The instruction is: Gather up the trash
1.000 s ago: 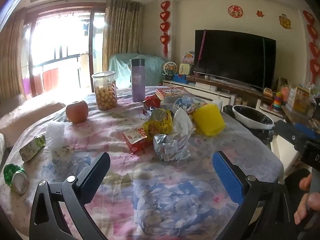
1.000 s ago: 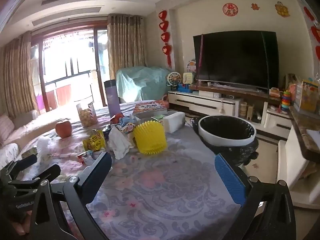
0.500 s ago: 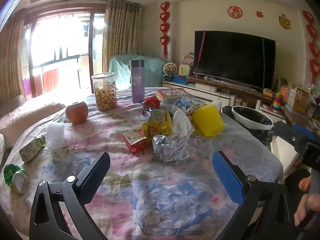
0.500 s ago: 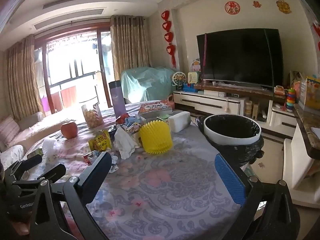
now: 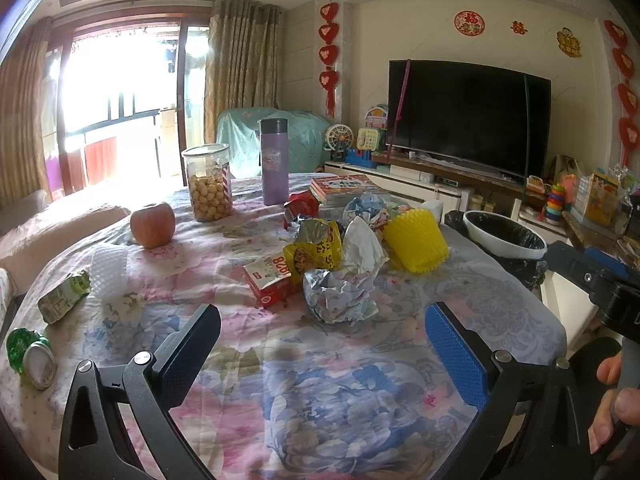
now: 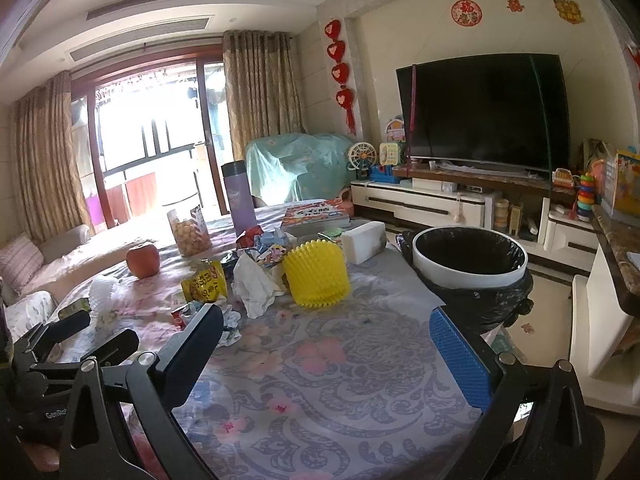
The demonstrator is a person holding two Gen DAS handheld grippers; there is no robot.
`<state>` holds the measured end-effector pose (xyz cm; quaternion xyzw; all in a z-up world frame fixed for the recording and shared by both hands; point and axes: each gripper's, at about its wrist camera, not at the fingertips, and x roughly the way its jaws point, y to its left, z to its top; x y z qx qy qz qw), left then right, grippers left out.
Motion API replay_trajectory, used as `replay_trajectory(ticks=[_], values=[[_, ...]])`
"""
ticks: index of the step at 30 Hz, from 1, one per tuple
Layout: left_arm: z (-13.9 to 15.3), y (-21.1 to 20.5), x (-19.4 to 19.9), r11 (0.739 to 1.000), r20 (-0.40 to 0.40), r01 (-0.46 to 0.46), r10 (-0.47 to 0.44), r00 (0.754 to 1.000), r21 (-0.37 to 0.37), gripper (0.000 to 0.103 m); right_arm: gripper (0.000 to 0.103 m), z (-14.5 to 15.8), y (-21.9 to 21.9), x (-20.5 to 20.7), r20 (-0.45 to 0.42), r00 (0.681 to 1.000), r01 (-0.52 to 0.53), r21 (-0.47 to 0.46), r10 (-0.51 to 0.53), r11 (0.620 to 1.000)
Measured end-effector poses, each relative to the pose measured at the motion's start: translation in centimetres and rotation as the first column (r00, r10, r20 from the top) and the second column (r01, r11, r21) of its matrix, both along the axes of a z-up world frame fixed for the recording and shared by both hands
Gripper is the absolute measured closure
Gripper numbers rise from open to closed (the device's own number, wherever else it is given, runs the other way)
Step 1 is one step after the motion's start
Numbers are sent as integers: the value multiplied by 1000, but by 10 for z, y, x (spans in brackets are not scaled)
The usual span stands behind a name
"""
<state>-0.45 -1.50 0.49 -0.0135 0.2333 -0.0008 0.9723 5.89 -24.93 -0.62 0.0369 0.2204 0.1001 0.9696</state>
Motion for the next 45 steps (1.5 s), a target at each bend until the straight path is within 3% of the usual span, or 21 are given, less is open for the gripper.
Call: replay_trajectory(ticks=[45], values=[[-11,7,2,1000,-18,0,0,1000,-9,1,0,-7,-1,1,-24,1000,-19,34,19,999]])
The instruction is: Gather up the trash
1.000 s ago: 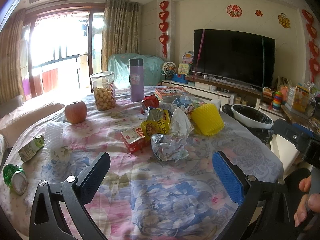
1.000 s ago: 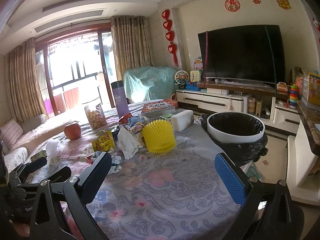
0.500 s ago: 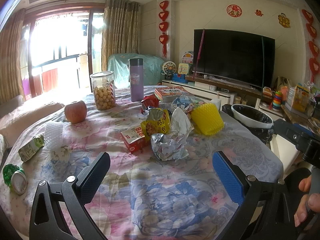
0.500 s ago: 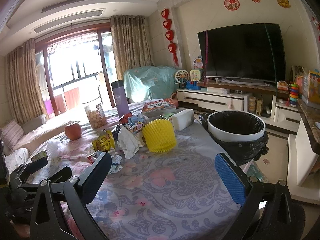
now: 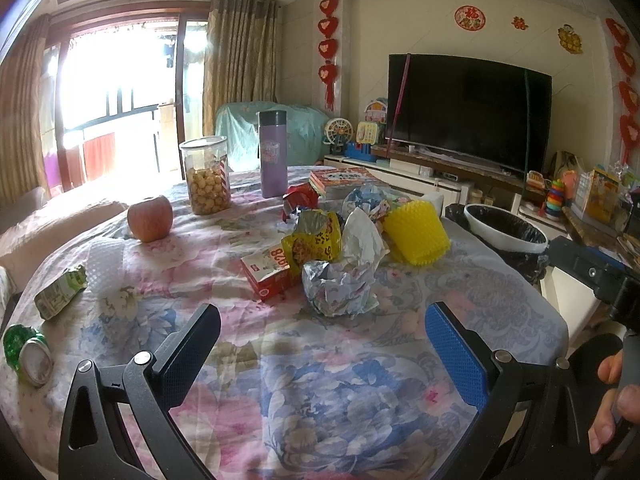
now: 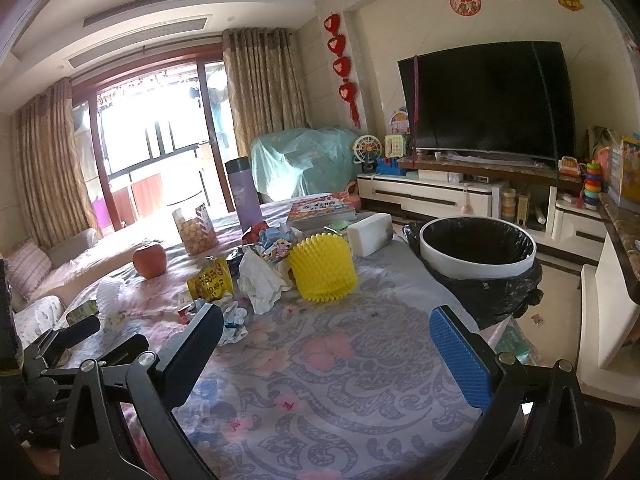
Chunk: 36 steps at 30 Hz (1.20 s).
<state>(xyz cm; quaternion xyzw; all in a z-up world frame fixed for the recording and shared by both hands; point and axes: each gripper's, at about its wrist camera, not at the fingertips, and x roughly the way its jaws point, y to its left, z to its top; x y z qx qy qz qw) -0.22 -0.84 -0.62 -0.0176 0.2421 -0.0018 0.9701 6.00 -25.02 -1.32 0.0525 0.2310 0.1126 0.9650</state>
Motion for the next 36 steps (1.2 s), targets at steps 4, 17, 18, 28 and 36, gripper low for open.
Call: replay_trajectory(ticks=[4,17,18,28,36], values=[[-4,2,7,1000,-24,-2,2,1000,-7,1,0,-3,-2,7,-19,1000,-6,10,7,1000],[-19,7,68,999,-161,-11,5,987,-33,1,0,-24,-8,60,-132,989,-68,37,72,997],[-20,7,75,999,-170,-13,6,985,-38,1,0,-27,-8,67,-150,986,-74,39,79,997],[-30,6,125,998,-245,-23,8,970,-59,4,4,-50,2,130,-280,950,-132,52,141,990],[-37,8,140,995,-274,-19,-9,962,-99,8,13,-60,9,166,-332,926,-165,71,179,984]])
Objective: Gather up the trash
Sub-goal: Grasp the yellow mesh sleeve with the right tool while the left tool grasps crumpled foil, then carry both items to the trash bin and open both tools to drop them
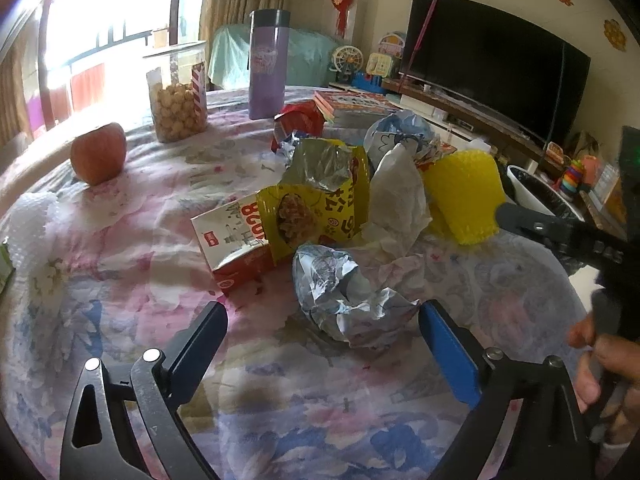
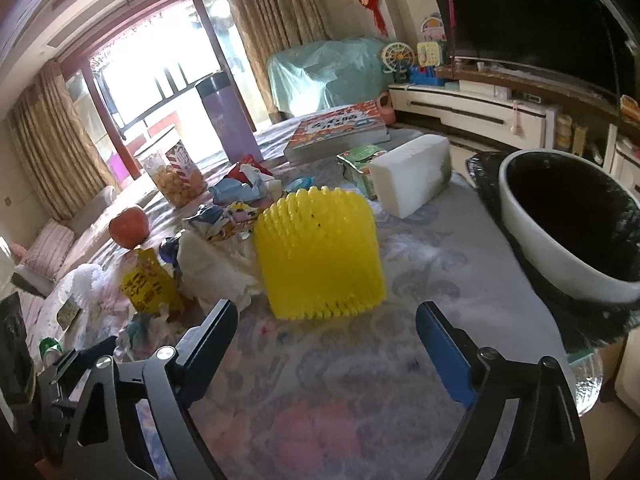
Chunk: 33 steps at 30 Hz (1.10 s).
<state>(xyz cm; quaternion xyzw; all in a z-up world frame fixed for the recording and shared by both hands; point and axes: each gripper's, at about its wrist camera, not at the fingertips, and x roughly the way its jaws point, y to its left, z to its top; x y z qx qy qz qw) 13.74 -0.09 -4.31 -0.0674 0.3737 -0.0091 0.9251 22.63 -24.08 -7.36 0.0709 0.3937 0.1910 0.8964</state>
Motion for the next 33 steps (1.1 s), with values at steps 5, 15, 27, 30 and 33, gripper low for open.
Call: replay_trajectory(ticks=[5,15,27,30,33], values=[[-4,1,8,999,-15,40,-40,999,-29,22,26,-9,0,13,-33,999,-16,7,16,1000],[1,-10,5,987,-4,151,-151,988,-57,79,86,-7,-13,0,-23,1000,-4,49,5,999],[16,-40,8,948,40,301,-298,954,-103,82,86,16,-61,-37,3,998,68,58,-69,996],[16,-49,17,942,42,321,-318,947,-98,82,86,20,-74,-42,9,995,95,56,-95,994],[18,-60,24,935,45,341,-338,940,-98,82,86,25,-88,-45,15,992,122,53,-123,991]])
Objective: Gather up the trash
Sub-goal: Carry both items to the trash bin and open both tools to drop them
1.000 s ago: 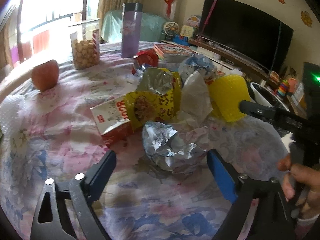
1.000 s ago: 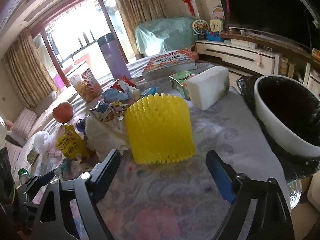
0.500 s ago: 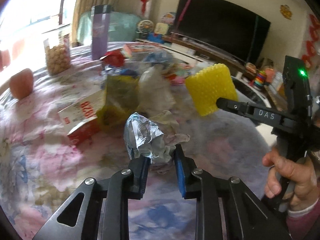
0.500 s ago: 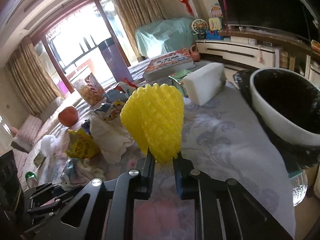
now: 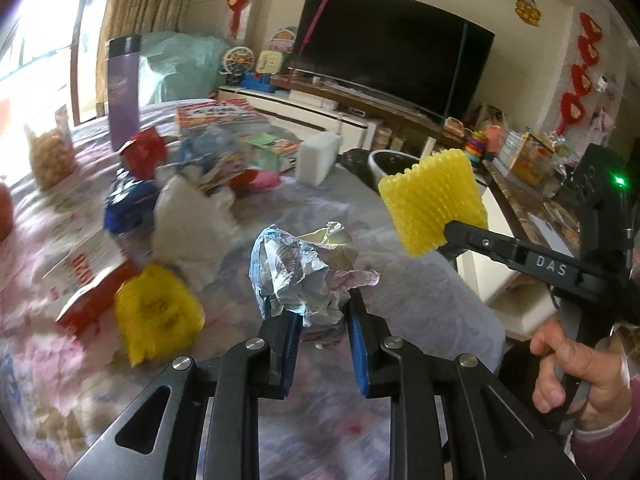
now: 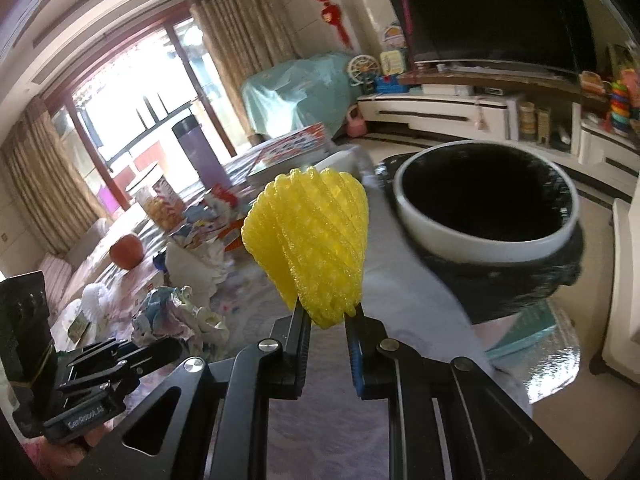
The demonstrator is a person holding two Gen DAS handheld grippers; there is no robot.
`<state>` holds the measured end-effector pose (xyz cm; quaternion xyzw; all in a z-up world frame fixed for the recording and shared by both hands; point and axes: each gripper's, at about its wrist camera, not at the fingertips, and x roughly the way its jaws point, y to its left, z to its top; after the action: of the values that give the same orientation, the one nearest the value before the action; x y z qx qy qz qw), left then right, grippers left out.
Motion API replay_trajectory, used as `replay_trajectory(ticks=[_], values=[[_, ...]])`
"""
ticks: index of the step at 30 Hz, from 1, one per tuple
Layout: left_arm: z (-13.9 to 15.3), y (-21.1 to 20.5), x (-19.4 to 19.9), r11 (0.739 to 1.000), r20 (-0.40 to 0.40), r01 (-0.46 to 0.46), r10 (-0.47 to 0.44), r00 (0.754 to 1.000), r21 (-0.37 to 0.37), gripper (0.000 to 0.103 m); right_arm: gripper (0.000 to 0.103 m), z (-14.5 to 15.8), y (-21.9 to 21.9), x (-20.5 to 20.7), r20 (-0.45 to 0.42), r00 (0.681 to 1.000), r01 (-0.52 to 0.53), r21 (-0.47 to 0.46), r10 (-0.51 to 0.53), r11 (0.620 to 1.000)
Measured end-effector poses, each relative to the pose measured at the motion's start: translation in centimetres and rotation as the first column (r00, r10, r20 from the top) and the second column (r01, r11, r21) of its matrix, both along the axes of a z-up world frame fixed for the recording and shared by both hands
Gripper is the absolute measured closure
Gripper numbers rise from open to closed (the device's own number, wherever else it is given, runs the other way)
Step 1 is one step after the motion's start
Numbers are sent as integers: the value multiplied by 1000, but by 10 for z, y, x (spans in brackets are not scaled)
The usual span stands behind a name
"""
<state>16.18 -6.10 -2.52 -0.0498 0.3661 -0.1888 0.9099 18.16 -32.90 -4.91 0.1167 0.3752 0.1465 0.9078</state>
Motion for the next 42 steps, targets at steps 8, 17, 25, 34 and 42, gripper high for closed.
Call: replay_trajectory(ticks=[8,17,25,34,42], values=[[0,-24,32,999,-1,44,-44,999,-12,82,86,10,-34,2,20,997,69,-1,-69,998],[-2,-53,75,997,-6,79,-79,997,-26,82,86,12,-74,11,17,989,145,6,-145,989],[1,-83,114,992,-3,117,-117,993,-43,82,86,16,-105,27,15,982,187,-4,-187,982],[3,-109,158,988,-9,139,-140,990,-64,81,86,12,-124,49,-21,979,203,-8,-203,979],[-2,-138,186,987,-25,157,-158,987,-46,81,86,7,-135,68,-50,977,208,-12,-209,978]])
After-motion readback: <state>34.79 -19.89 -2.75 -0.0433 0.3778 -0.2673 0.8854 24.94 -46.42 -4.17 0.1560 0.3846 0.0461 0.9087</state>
